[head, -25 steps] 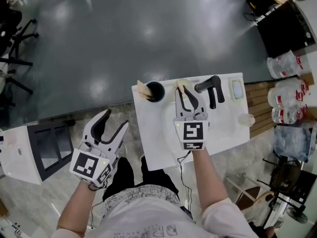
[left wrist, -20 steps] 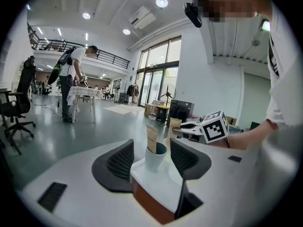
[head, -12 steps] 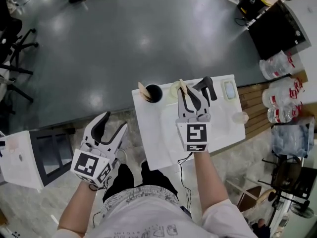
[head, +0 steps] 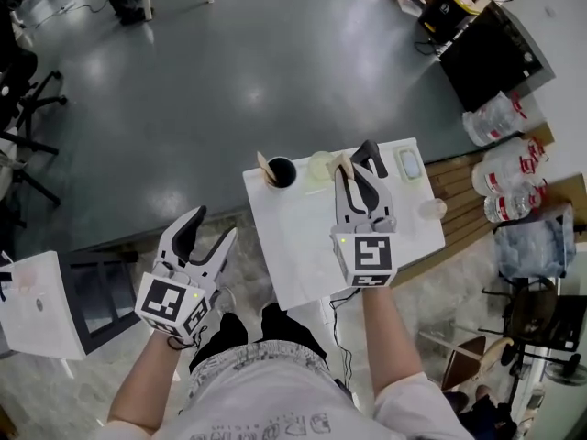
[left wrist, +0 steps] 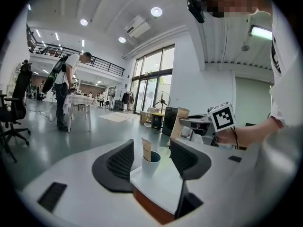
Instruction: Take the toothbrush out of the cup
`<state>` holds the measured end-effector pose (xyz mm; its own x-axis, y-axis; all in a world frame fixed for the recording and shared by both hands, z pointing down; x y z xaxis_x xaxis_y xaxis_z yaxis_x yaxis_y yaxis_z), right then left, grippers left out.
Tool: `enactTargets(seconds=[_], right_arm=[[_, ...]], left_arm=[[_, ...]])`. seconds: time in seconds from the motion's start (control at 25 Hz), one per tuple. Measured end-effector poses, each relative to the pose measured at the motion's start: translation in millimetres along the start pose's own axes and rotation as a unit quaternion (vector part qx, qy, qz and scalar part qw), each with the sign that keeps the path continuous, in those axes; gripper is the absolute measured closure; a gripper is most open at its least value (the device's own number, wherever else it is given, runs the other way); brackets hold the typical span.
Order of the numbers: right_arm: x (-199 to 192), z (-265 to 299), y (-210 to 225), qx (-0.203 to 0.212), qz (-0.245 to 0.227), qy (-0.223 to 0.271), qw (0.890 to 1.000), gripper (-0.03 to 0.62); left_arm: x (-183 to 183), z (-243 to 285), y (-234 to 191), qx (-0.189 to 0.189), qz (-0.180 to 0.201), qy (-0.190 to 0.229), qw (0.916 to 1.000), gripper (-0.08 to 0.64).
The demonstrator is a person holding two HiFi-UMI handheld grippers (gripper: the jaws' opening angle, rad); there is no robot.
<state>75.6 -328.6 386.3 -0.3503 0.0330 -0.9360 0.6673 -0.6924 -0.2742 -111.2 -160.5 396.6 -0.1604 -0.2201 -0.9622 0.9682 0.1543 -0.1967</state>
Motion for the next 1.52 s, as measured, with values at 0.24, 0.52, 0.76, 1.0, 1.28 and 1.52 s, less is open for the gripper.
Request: enactTargets(seconds=[0.24, 0.52, 0.76, 1.0, 1.28, 1.52], right_arm=[[6.7, -30.0, -3.6, -0.024, 0.006, -0.011, 1.0, 0.532], [3.5, -62.6, -10.4, -0.051, 0.022, -0.021, 0.998, 0.532], [-3.7, -86.9, -14.0, -0.072, 0.035, -0.027, 0.996, 0.532], [-14.9, -109.0, -14.4, -0.083, 0.05, -0.035, 0.995, 0.534], [-24.5, -127.9, -23.1, -0.08, 0.065, -0.046, 0.994, 0.534], [-35.0, -129.2, -23.8, -0.074, 0.075, -0.055, 0.993, 0.535]], left_arm=[[8.3, -10.1, 0.4, -0.021, 0.007, 0.009, 0.9997, 0.307], [11.1, -16.3, 4.0, -0.051, 0.013, 0.011, 0.9986, 0.307], [12.8, -17.4, 7.9, -0.076, 0.018, 0.011, 0.9969, 0.307], [12.9, -17.6, 11.1, -0.09, 0.021, 0.008, 0.9957, 0.307], [10.8, -10.3, 10.1, -0.097, 0.022, 0.003, 0.9951, 0.307], [8.0, 6.5, 9.4, -0.094, 0.02, -0.003, 0.9954, 0.307]])
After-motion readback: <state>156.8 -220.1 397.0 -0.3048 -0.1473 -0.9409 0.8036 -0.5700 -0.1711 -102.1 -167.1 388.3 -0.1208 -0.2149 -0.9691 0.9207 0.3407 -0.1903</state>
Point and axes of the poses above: the fingertips, and each gripper's own axes: z forward along the fingers, y to its right, x out of its top, the point moved 4 cm from there along -z, backward along the fingers
